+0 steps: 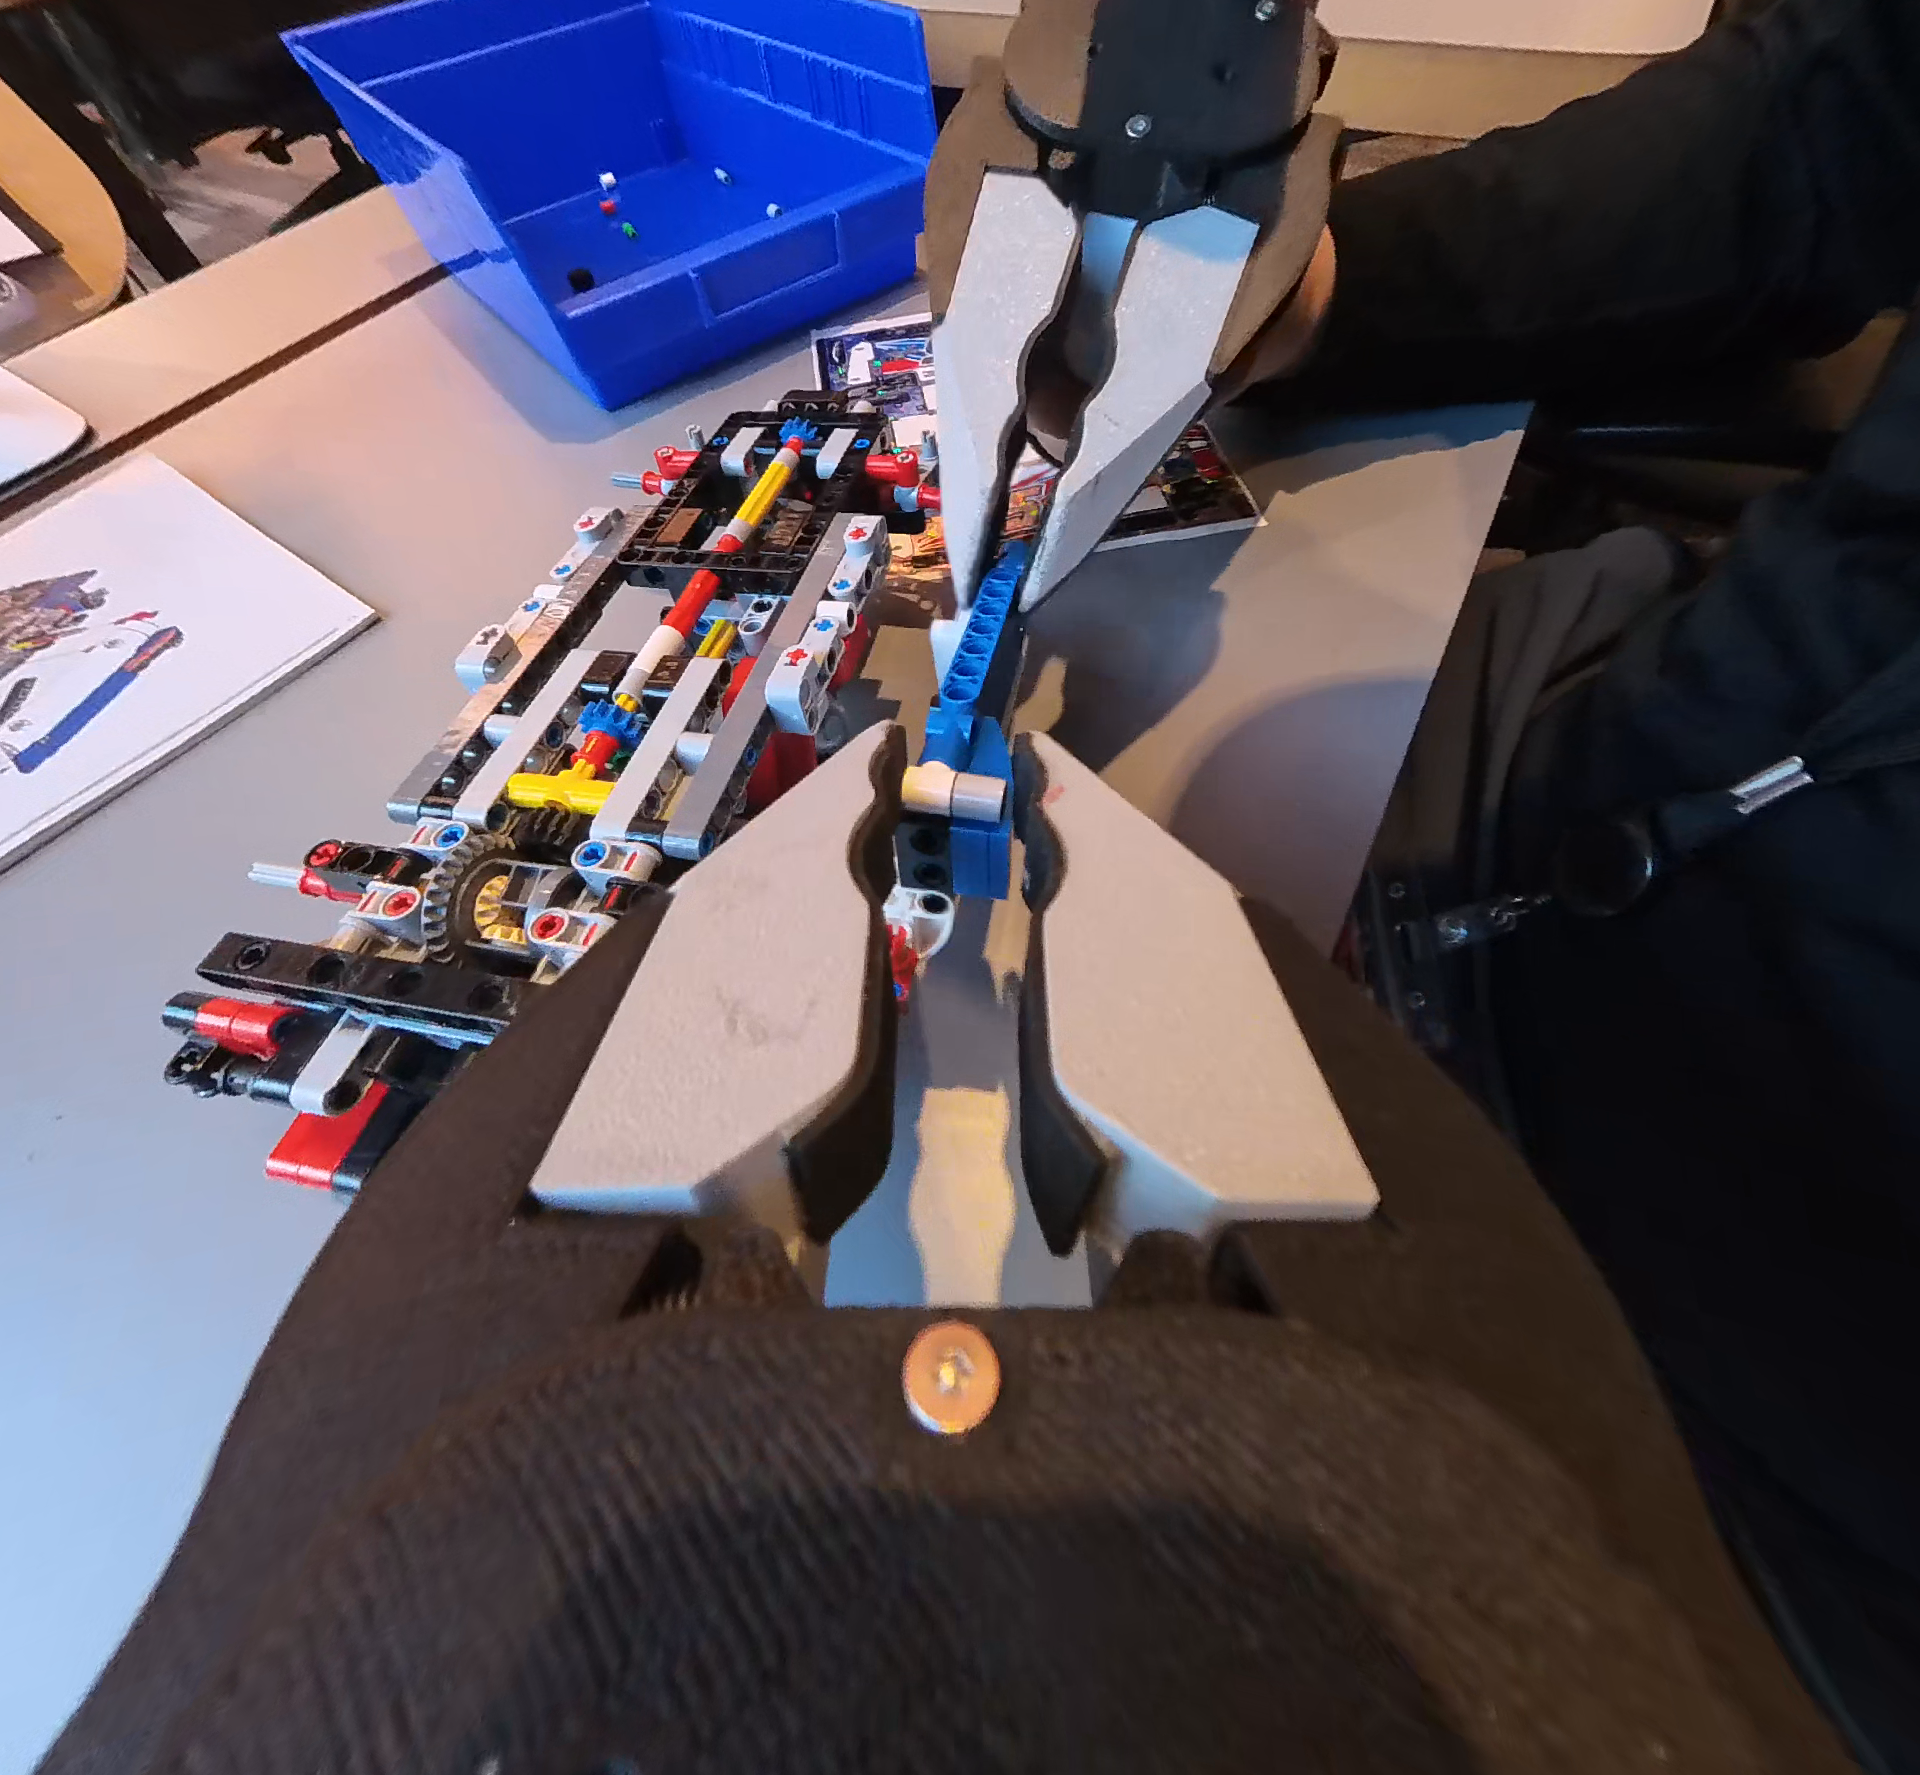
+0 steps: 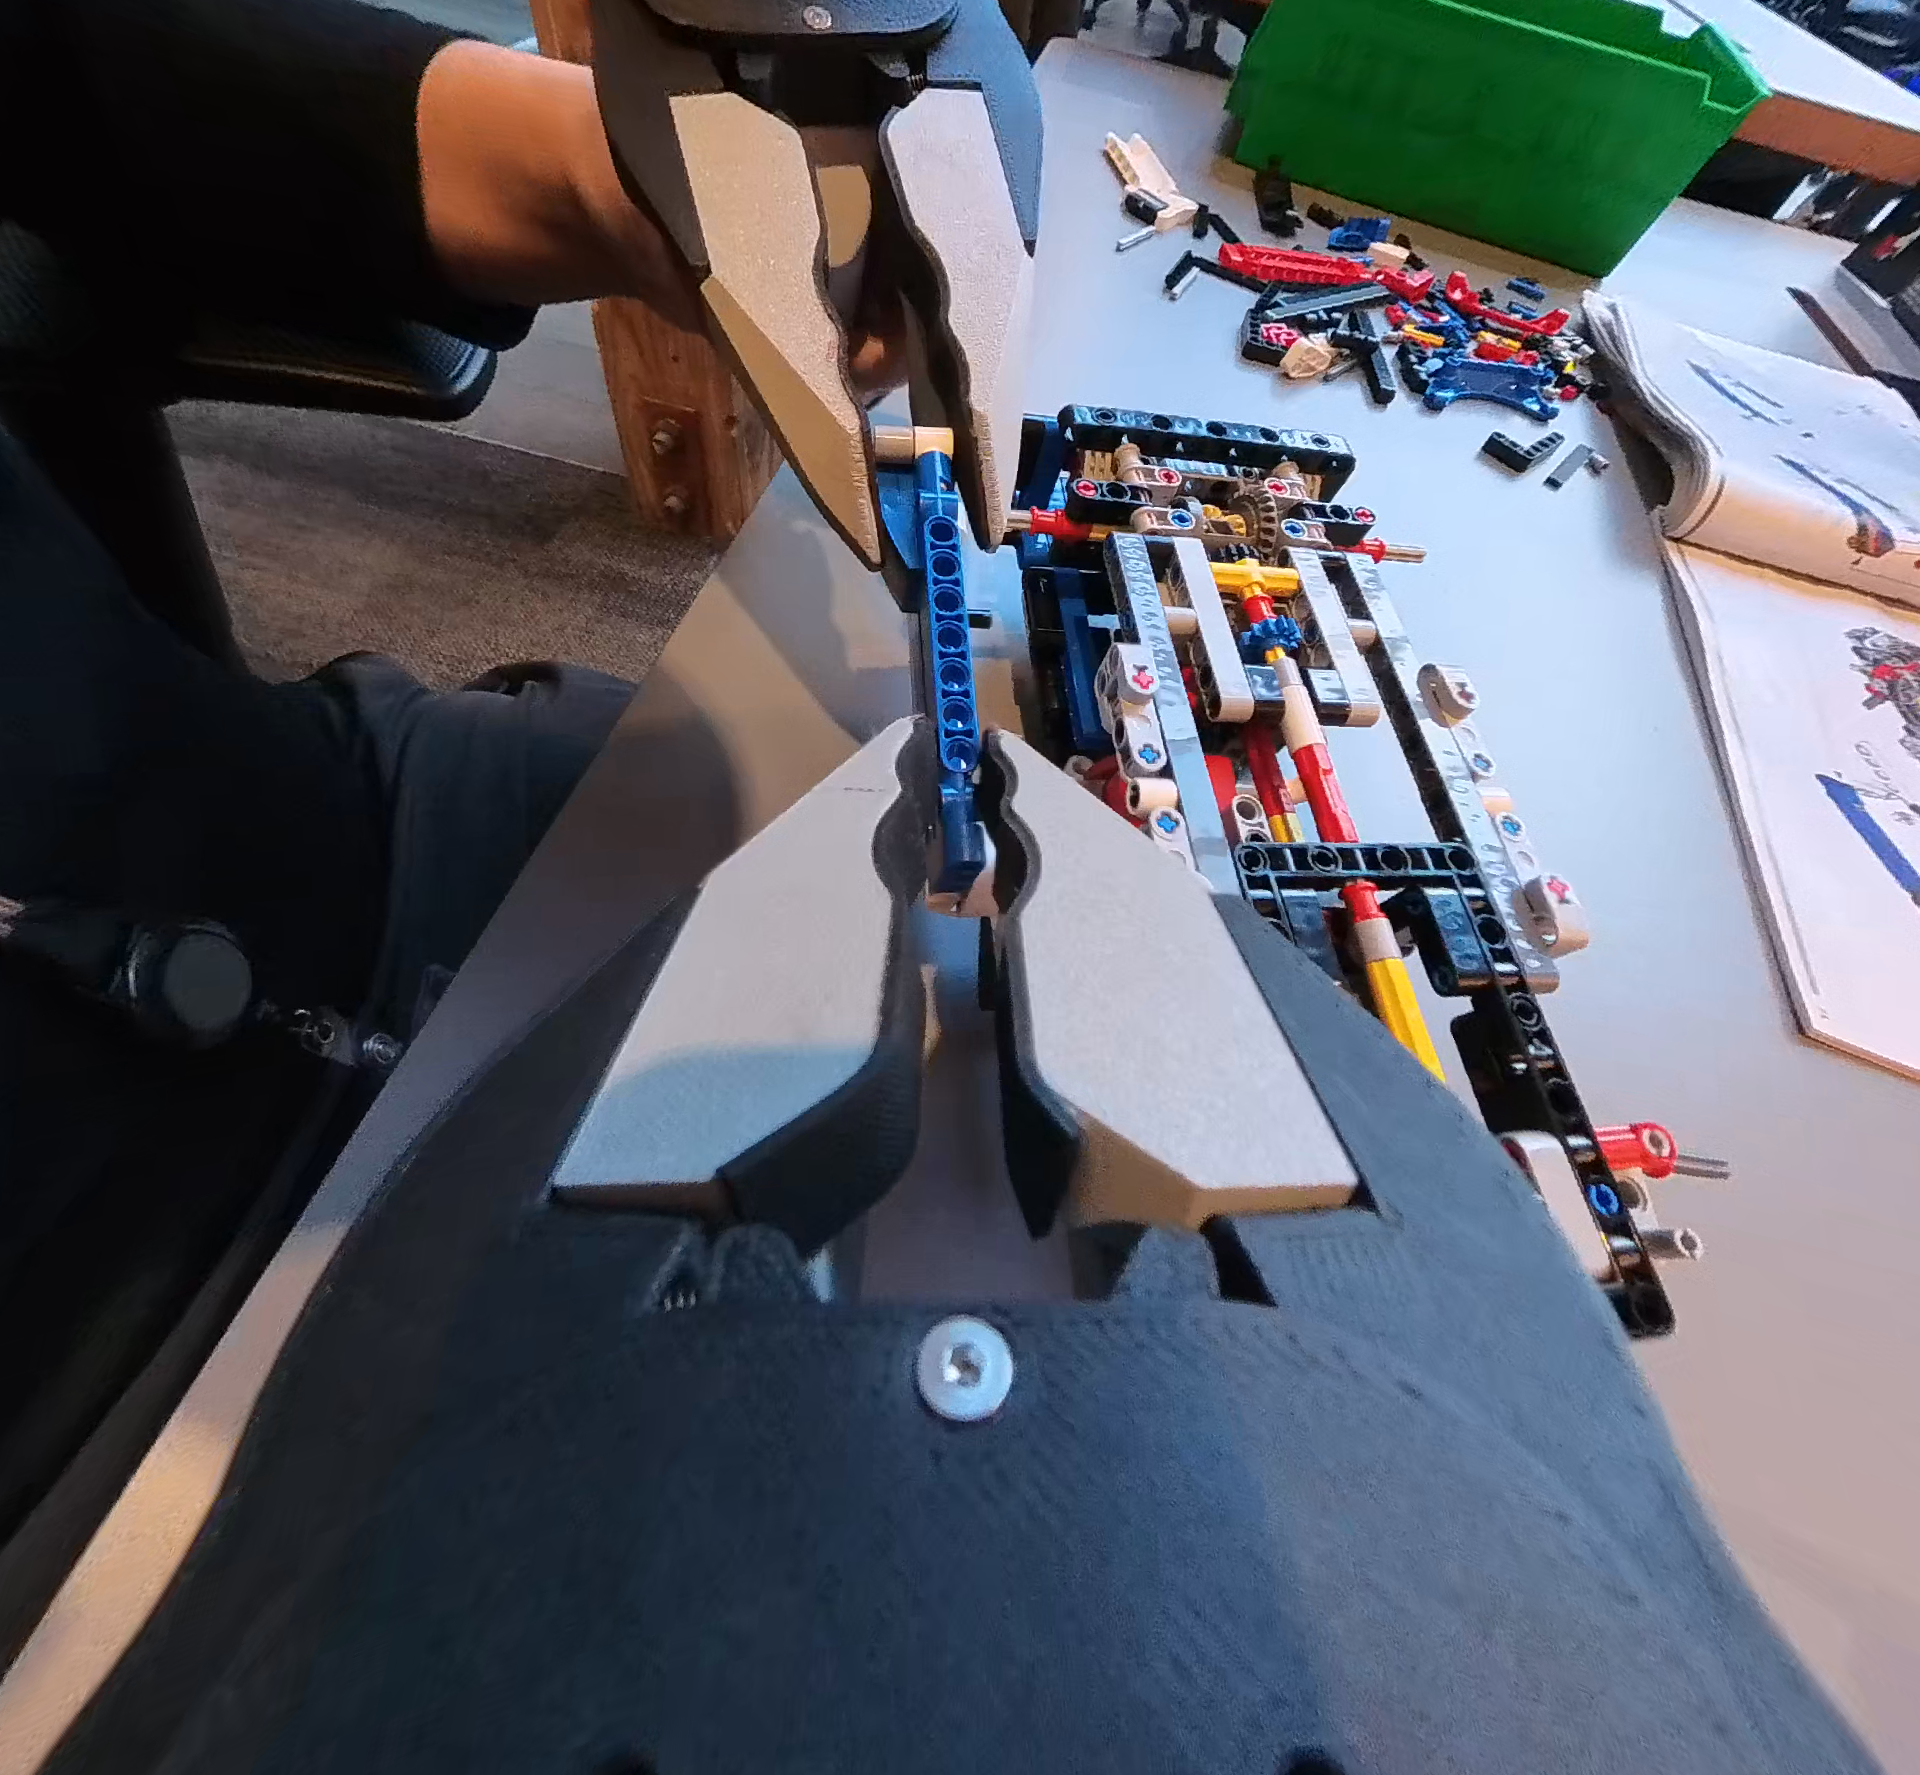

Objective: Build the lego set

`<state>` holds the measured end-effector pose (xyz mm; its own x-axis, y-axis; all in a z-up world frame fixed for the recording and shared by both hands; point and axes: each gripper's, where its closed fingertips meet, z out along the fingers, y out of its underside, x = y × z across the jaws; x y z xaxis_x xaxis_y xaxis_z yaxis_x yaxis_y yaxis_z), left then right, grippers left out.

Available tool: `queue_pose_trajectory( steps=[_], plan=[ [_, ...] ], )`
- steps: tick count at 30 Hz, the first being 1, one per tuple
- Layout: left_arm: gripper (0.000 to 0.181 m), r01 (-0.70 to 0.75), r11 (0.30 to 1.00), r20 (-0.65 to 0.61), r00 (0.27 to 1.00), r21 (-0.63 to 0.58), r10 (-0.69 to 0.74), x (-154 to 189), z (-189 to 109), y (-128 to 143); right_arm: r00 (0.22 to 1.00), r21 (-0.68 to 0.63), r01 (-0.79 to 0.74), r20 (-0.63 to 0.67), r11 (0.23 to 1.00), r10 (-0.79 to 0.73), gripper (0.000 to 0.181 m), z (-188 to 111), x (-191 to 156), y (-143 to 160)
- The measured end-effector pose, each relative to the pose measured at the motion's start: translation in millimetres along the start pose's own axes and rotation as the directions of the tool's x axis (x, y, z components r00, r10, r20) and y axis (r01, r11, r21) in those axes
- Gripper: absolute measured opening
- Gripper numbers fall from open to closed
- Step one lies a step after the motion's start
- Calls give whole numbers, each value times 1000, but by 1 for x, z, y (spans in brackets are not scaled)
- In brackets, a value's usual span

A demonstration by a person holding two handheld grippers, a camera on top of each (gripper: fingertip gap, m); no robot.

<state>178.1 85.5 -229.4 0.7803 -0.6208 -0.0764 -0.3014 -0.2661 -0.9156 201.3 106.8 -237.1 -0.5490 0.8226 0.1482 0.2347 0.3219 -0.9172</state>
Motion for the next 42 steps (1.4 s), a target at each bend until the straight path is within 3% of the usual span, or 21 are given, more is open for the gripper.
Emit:
queue_pose_trajectory(
  steps=[5, 11, 20, 36, 42],
  plan=[
    [18, 12, 1000, 4, 1000, 8, -12, -2, -5, 4, 996, 61, 59, -75, 996, -54, 12, -23, 9, -5],
    [18, -11, 995, -1, 1000, 95, 12, -4, -11, 0, 999, 187, -17, -29, 982, 23, 19, -47, 14, -16],
    [17, -1, 991, -12, 1000, 134, 2, -5, -12, 0, 999, 109, 26, -30, 994, -23, 19, -35, 9, -2],
    [17, 6, 989, 2, 1000, 150, -6, -6, -13, -4, 1000, 117, 4, -20, 993, -2, 18, -32, 9, -2],
    [17, -24, 986, 6, 1000, 164, 23, -2, -11, -7, 1000, 90, 11, -5, 996, -10, 26, -23, 2, 0]
  ],
)
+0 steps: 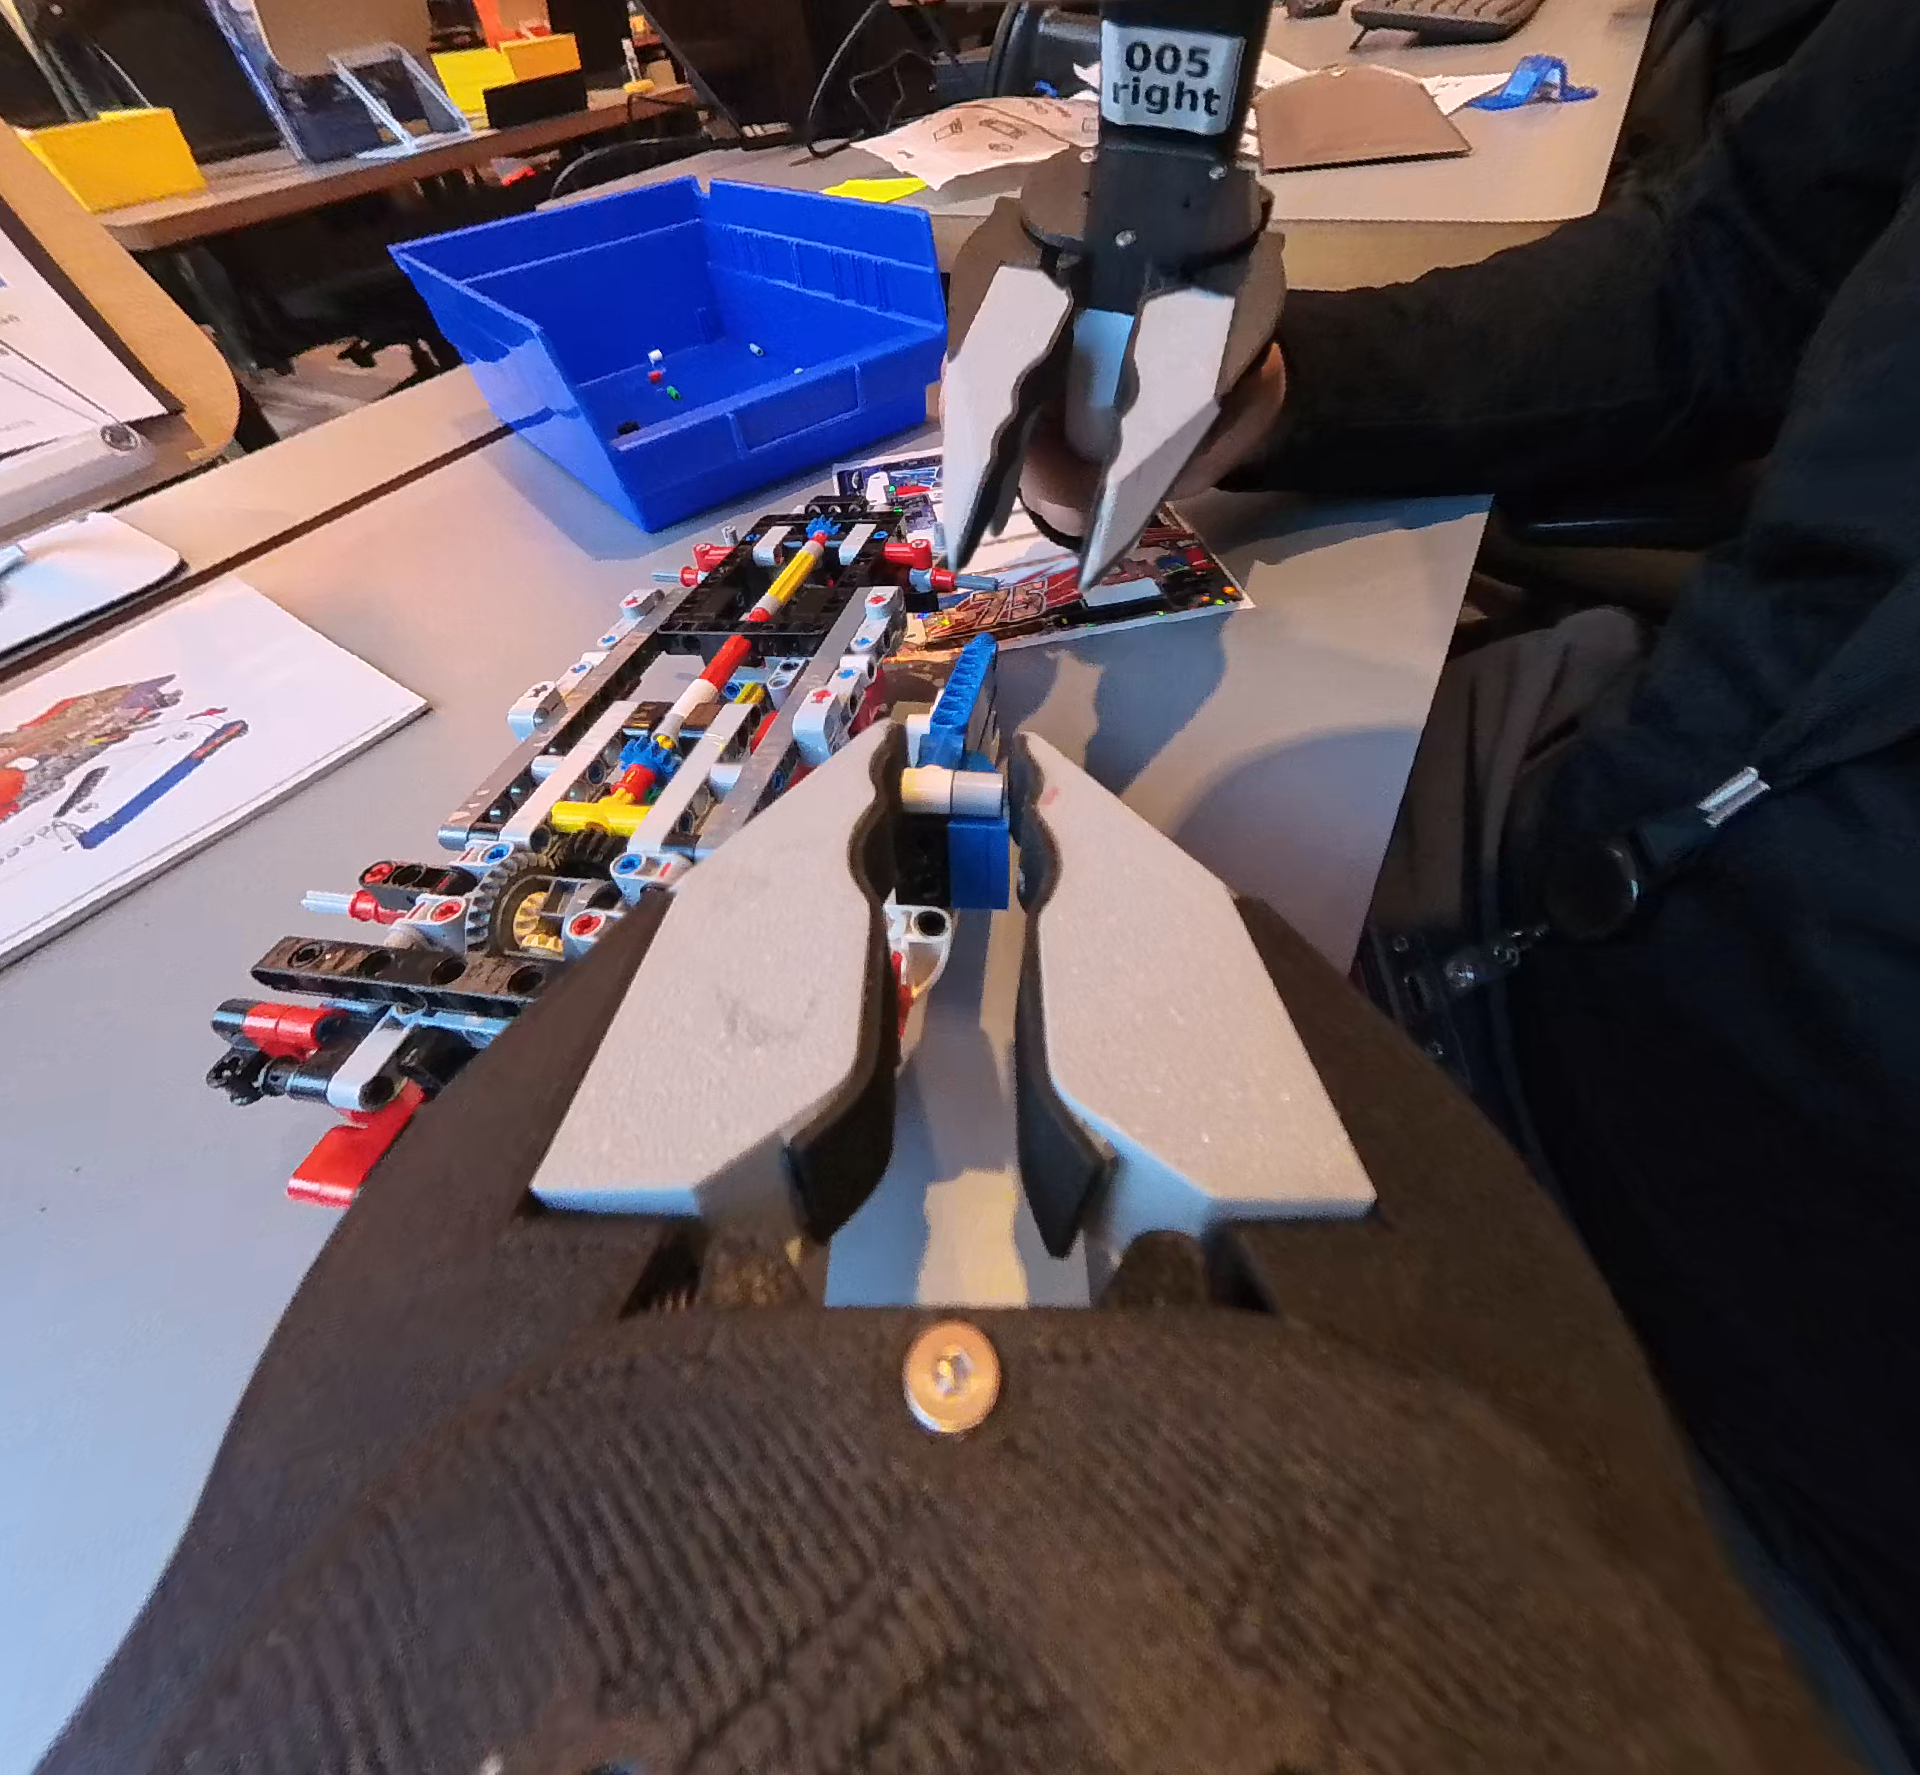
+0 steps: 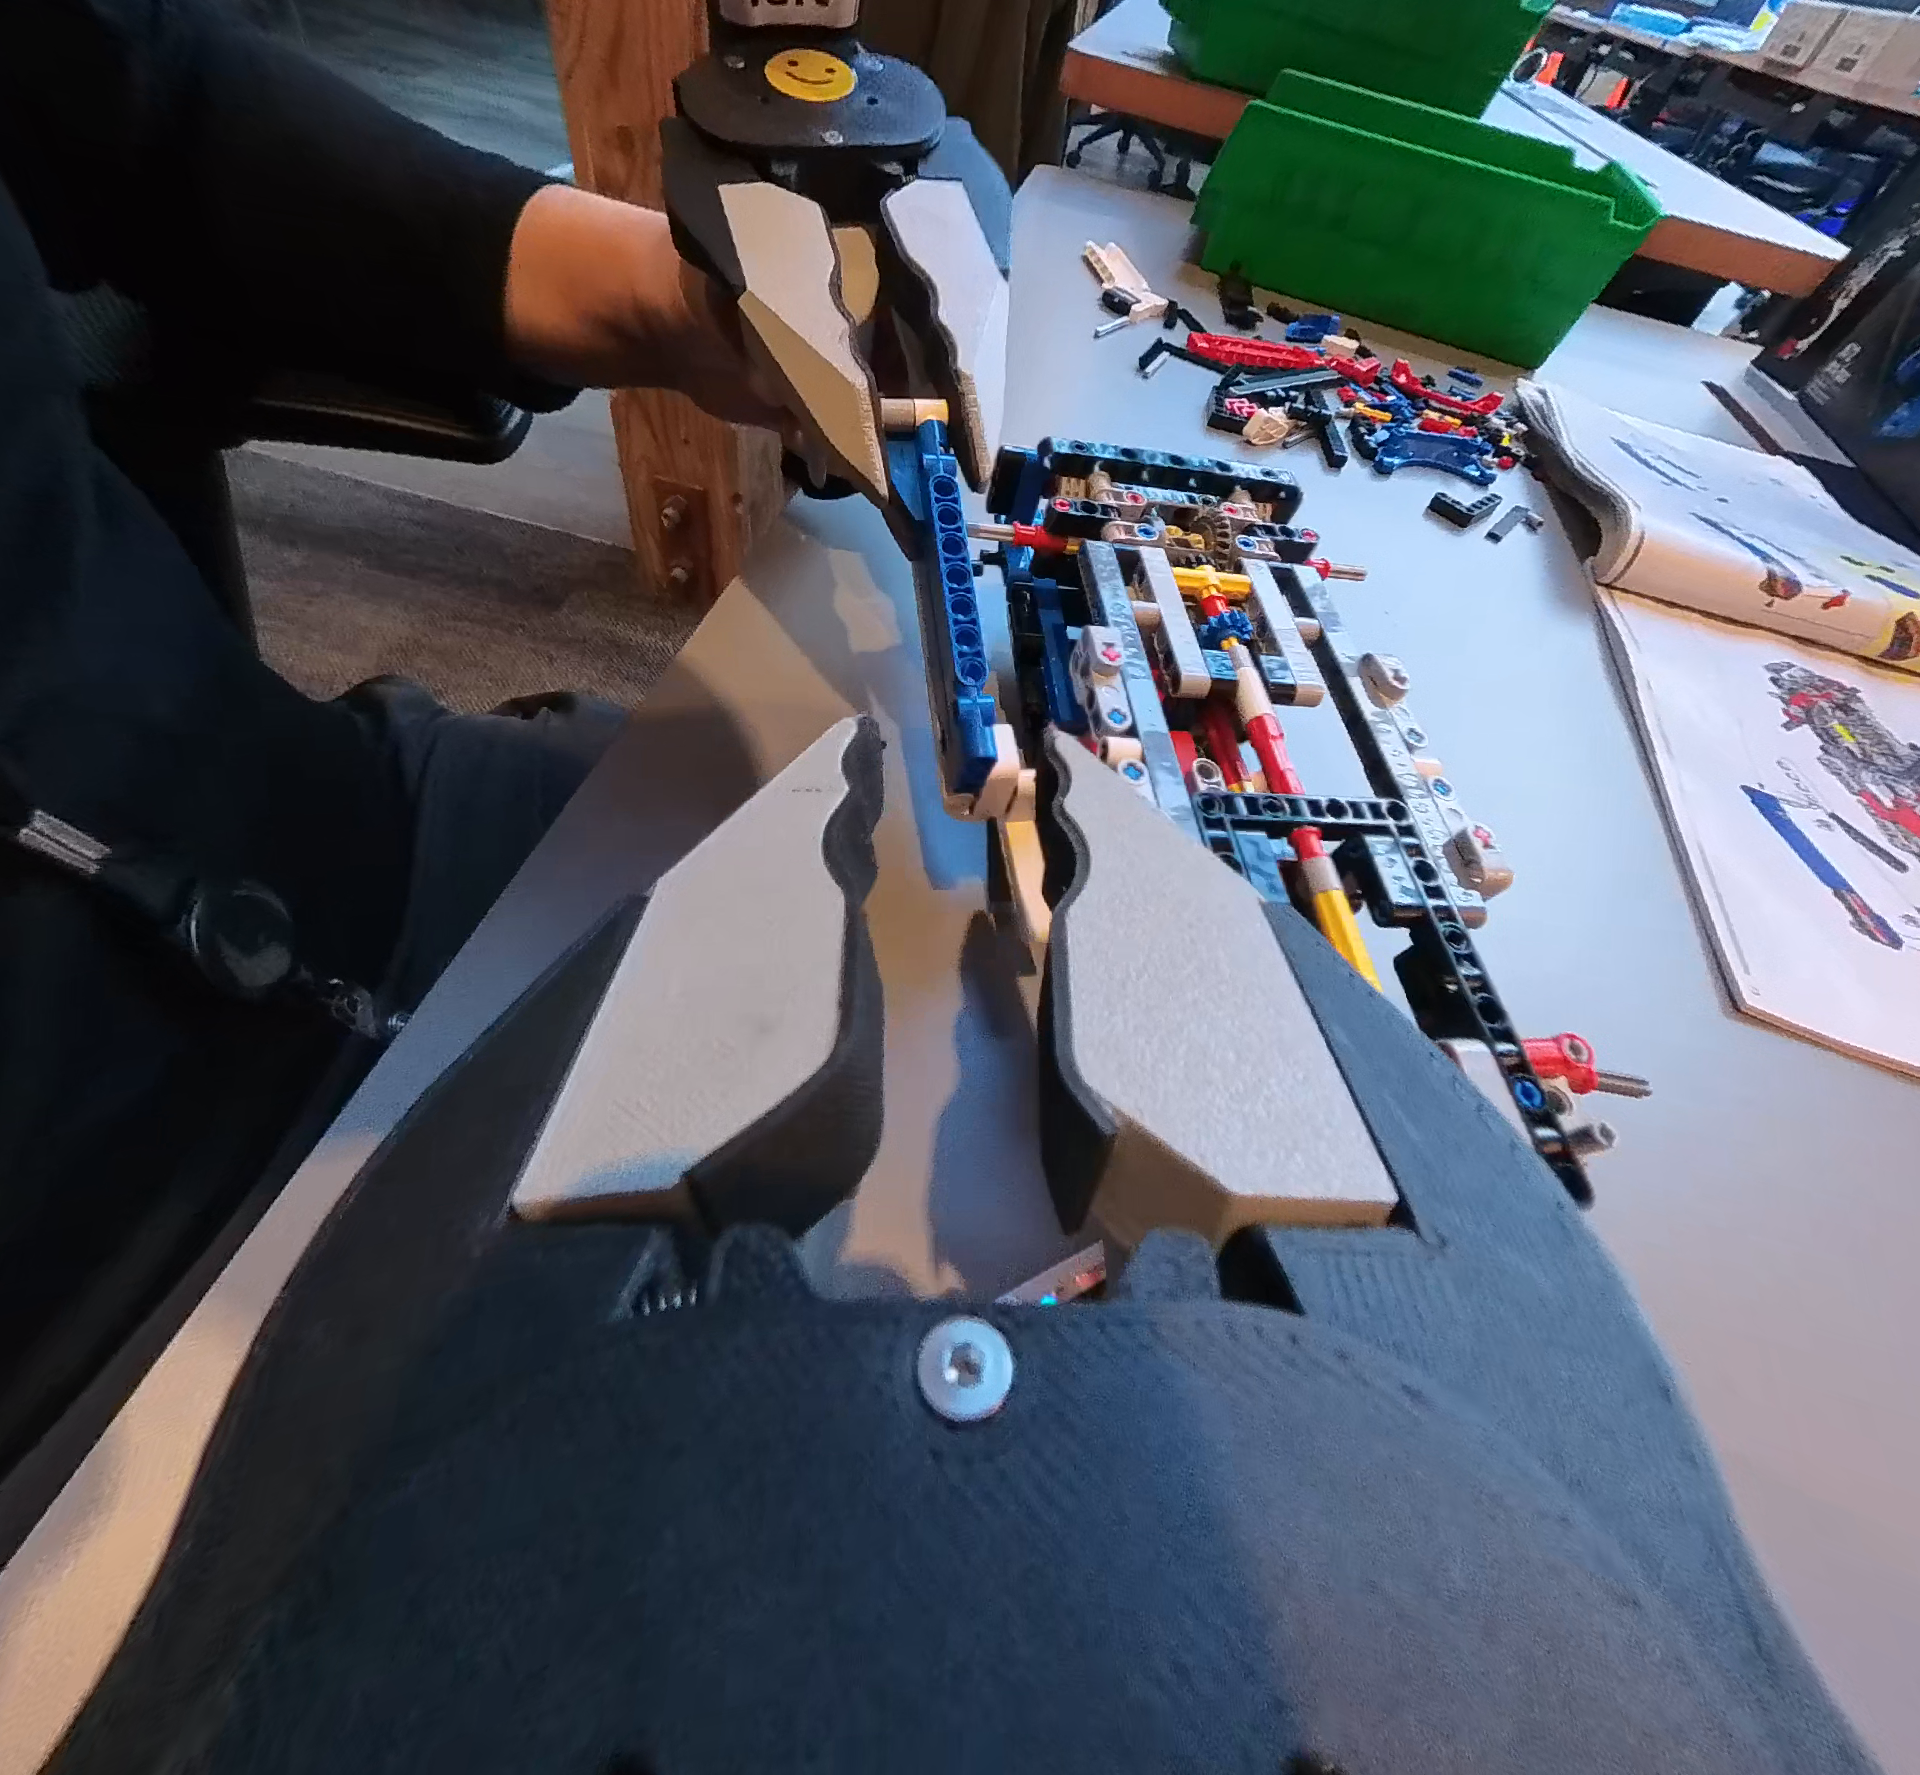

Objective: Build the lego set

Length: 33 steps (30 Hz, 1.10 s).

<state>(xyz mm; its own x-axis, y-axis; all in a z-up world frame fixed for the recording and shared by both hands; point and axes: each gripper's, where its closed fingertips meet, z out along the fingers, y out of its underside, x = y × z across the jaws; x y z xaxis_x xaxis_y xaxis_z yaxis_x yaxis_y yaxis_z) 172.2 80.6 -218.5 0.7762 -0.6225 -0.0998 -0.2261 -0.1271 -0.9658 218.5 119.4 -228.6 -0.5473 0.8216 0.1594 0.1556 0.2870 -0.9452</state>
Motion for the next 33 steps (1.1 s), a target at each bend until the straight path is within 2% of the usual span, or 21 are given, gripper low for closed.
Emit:
queue_pose_trajectory(
  steps=[5, 9, 11, 16, 21, 23, 27, 30, 33],
  plan=[
    [17, -31, 998, -14, 999, 49, 32, 6, 0, -6, 999, -34, 35, -36, 999, -36, 23, 7, 0, 3],
    [17, -134, 986, -32, 990, 103, 138, 19, -3, -16, 994, -80, 106, -31, 991, -109, 23, 14, -8, 8],
    [17, -178, 978, -31, 983, 104, 182, 24, -3, -16, 986, -91, 160, -39, 983, -164, 14, 15, -12, 7],
    [16, -220, 969, -23, 974, 109, 224, 24, -7, -11, 971, -99, 226, -59, 969, -232, 13, 17, -15, 4],
    [17, -276, 953, -21, 960, 121, 281, 29, -6, -13, 972, -63, 234, -24, 970, -236, 26, 20, -24, -2],
    [16, -299, 946, -21, 952, 121, 304, 32, -4, -14, 969, -50, 241, -33, 969, -243, 25, 21, -25, -6],
    [16, -297, 947, -24, 953, 120, 302, 33, 0, -11, 954, -88, 291, -53, 953, -297, 6, 26, -25, -6],
    [16, -240, 967, -41, 969, 88, 244, 28, -3, -4, 938, -114, 331, -64, 937, -340, 5, 29, -26, -6],
    [19, -209, 968, -41, 975, 135, 216, 27, -13, -13, 937, -133, 332, -72, 934, -343, 5, 29, -24, -4]
  ],
)
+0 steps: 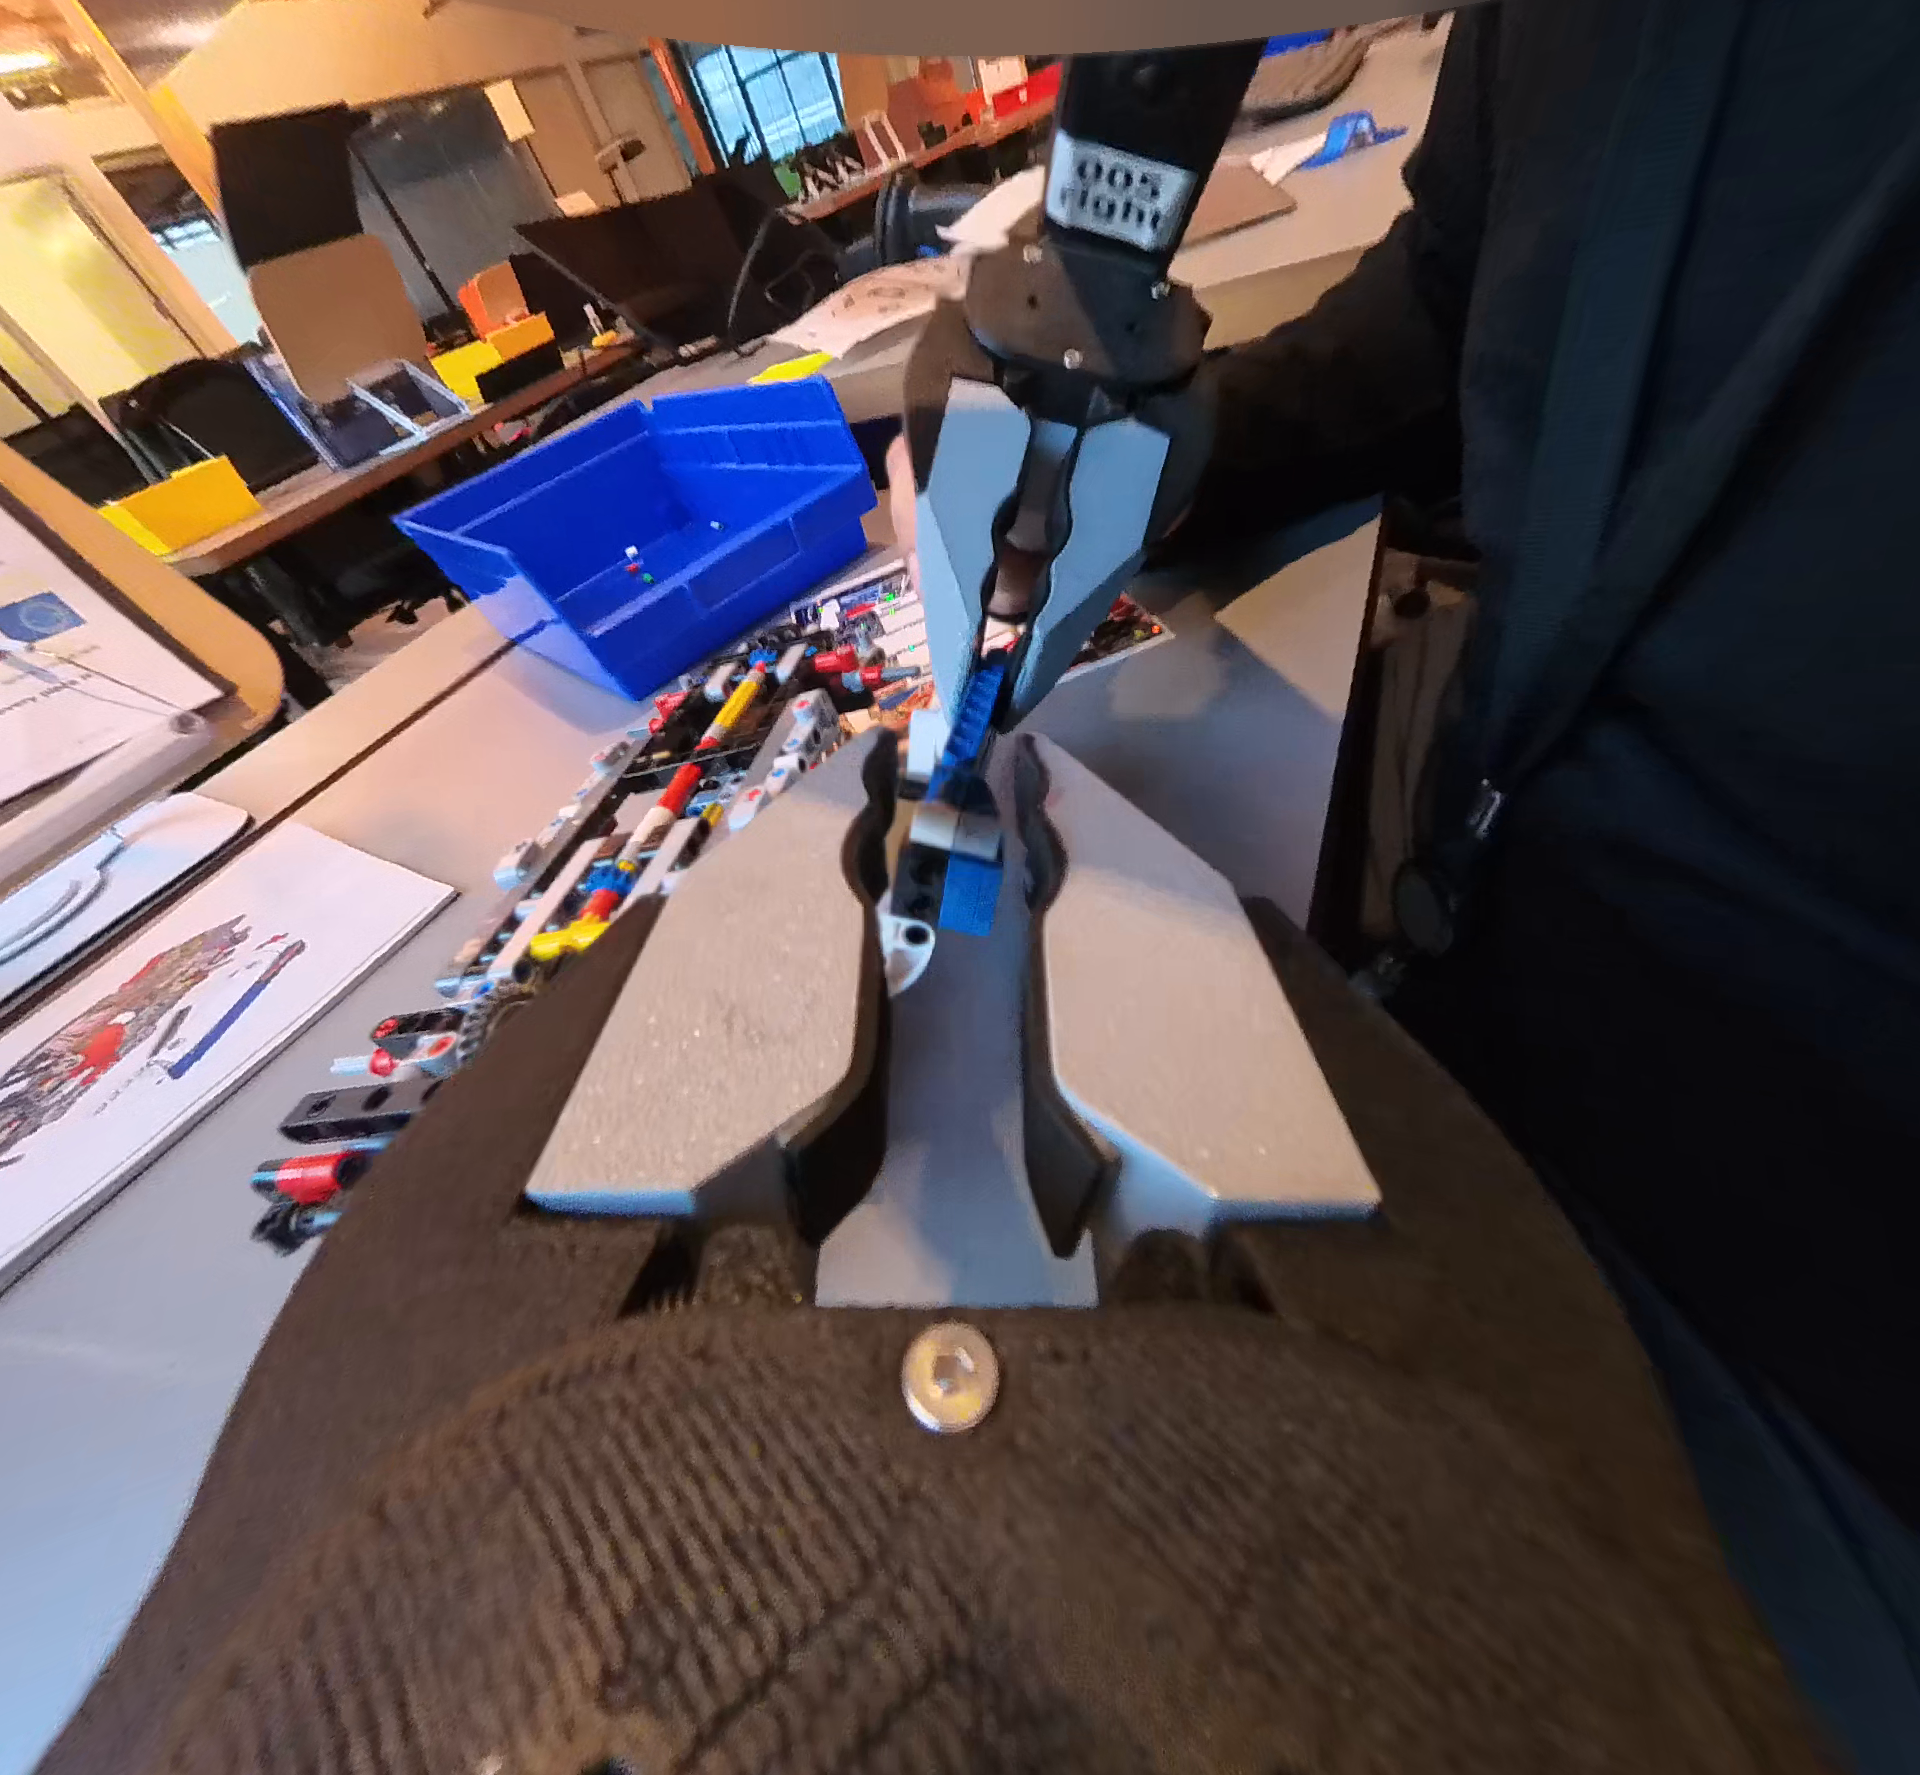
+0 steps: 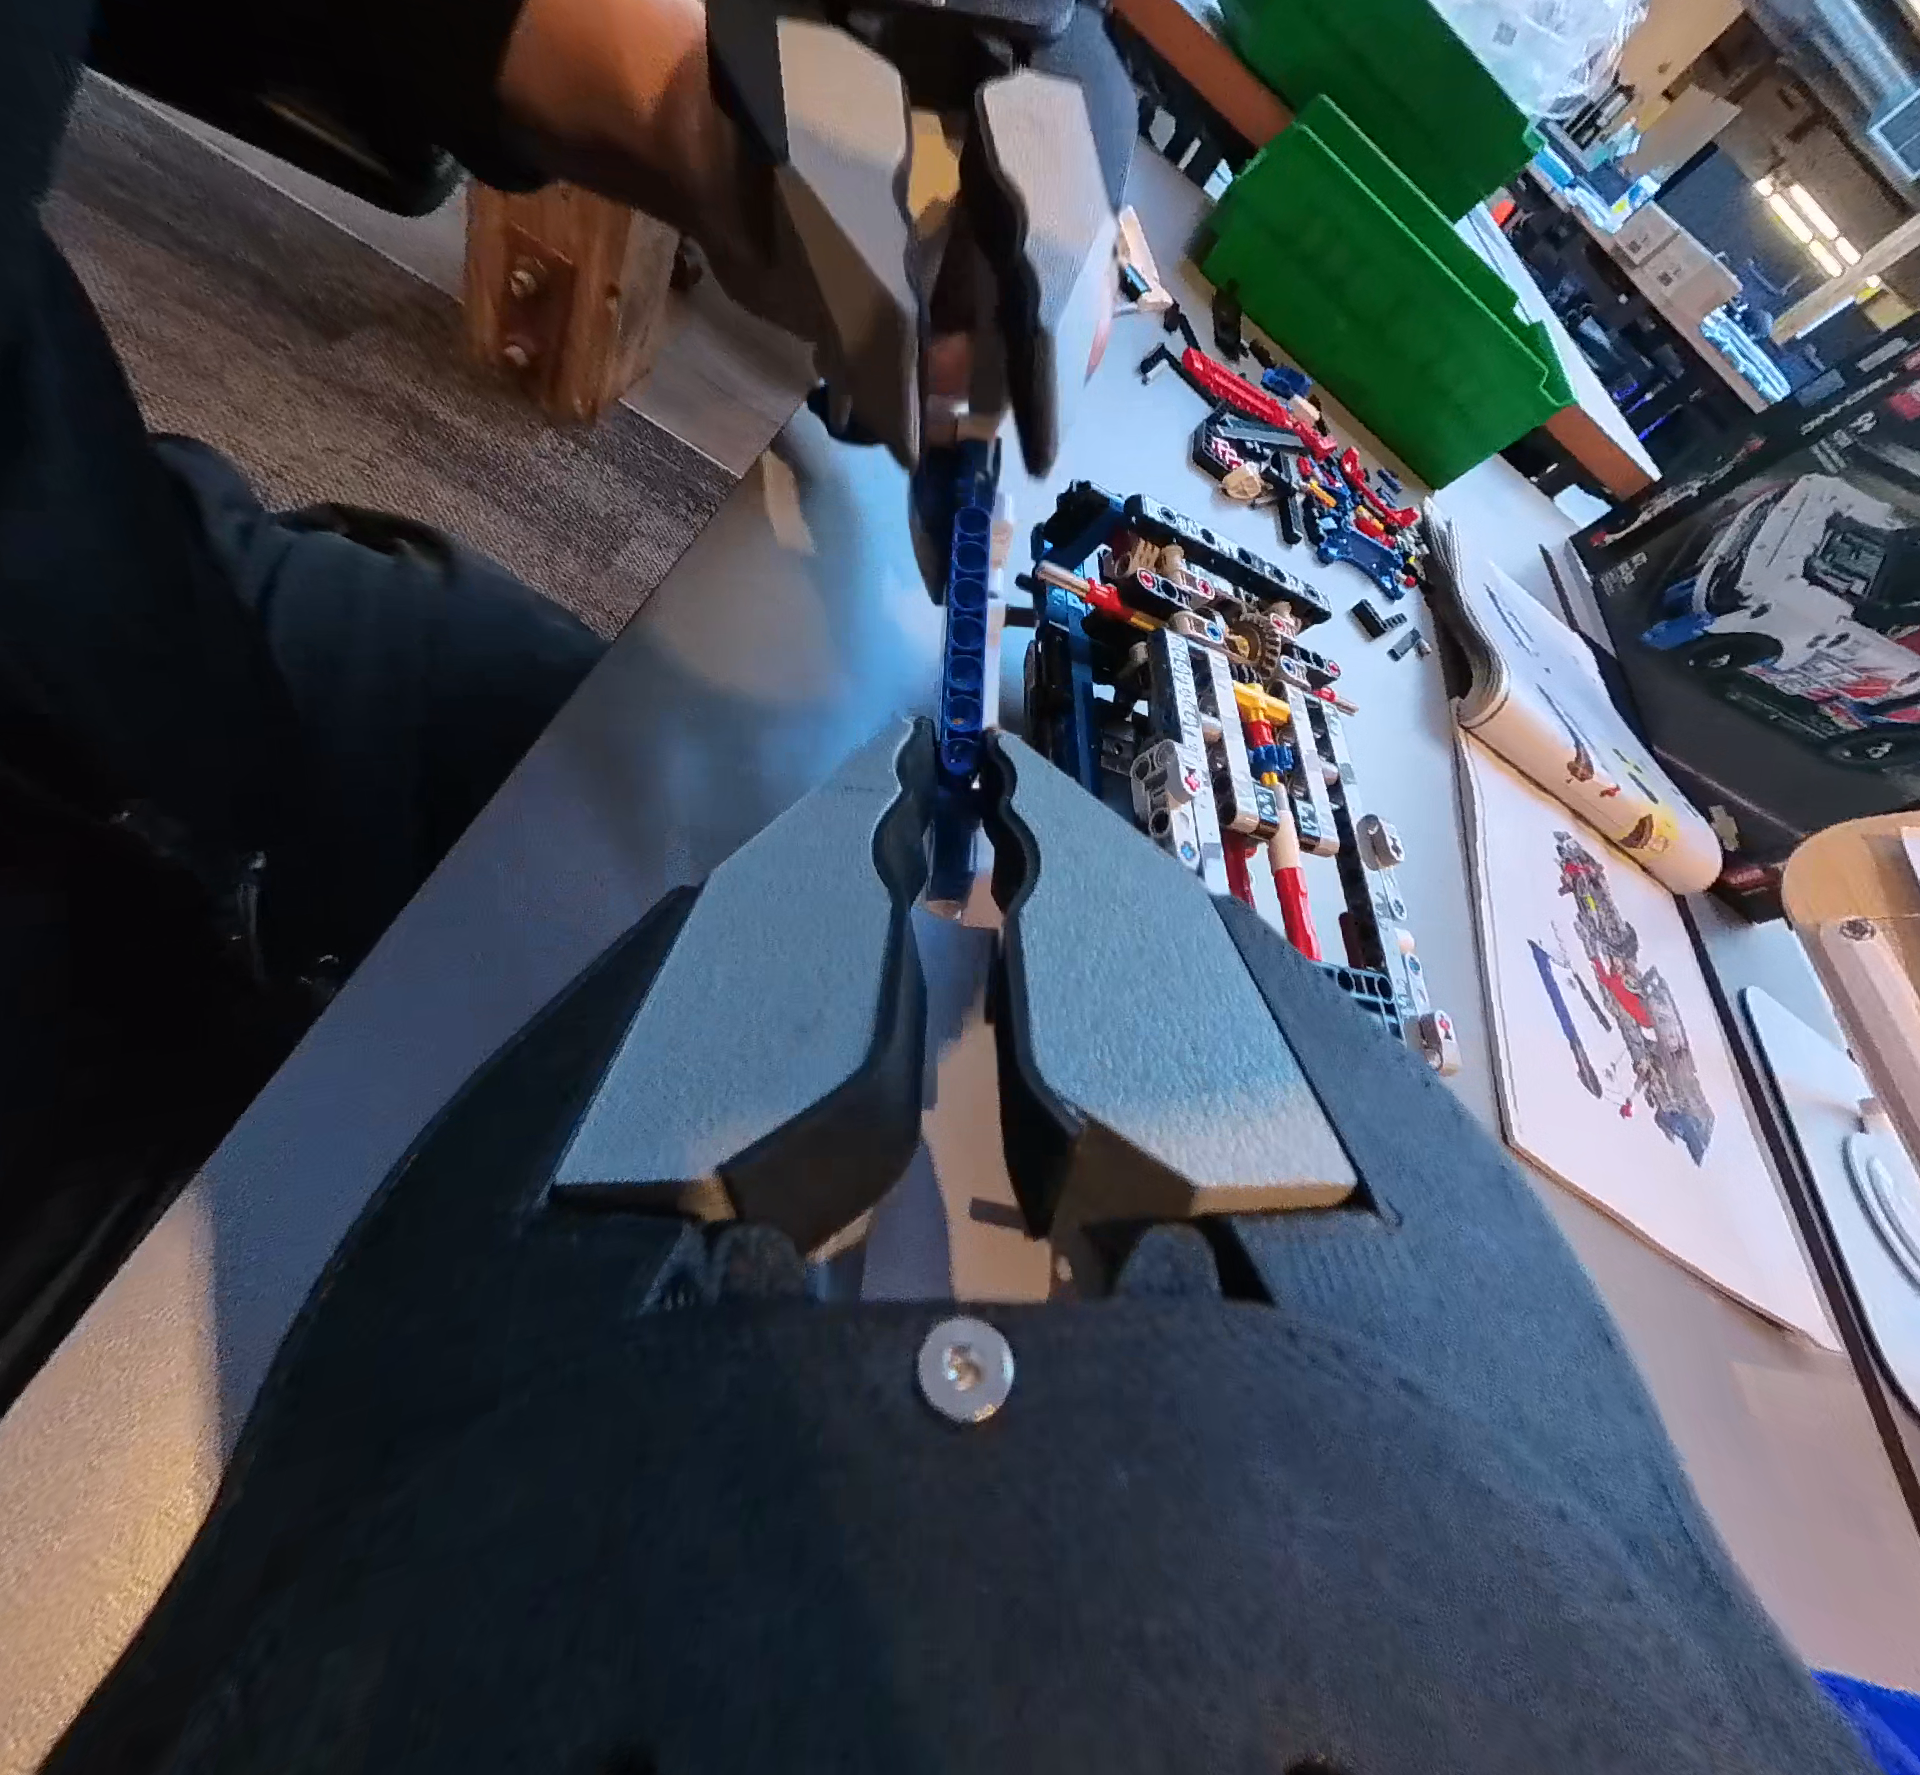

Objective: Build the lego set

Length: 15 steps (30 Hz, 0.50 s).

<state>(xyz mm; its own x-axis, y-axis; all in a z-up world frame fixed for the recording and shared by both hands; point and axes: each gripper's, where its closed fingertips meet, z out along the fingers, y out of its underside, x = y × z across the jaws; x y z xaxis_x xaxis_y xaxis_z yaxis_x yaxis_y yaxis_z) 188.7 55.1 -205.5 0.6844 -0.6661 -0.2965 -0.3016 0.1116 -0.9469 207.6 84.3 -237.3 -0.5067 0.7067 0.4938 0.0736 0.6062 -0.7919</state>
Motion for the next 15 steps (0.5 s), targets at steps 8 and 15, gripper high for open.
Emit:
queue_pose_trajectory(
  steps=[8, 15],
  plan=[
    [45, 27, 998, 80, 997, -49, -23, -15, -15, 7, 1000, -33, -20, 6, 999, 21, 5, 1, 1, 10],
    [42, -4, 972, 94, 995, -233, 27, -14, -14, 32, 1000, -39, 9, -17, 999, -10, 5, -2, 3, 11]
  ],
)
